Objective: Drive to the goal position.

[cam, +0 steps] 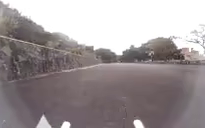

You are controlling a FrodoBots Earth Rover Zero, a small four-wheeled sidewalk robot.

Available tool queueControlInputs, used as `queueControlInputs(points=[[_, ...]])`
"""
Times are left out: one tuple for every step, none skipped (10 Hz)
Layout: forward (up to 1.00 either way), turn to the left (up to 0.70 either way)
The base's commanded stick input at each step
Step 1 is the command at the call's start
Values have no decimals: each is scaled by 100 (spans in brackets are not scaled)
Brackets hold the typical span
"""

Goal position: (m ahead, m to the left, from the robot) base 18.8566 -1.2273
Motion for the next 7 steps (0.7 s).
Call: queueControlInputs(points=[[50,0],[50,0],[50,0],[50,0],[50,0],[50,0],[50,0]])
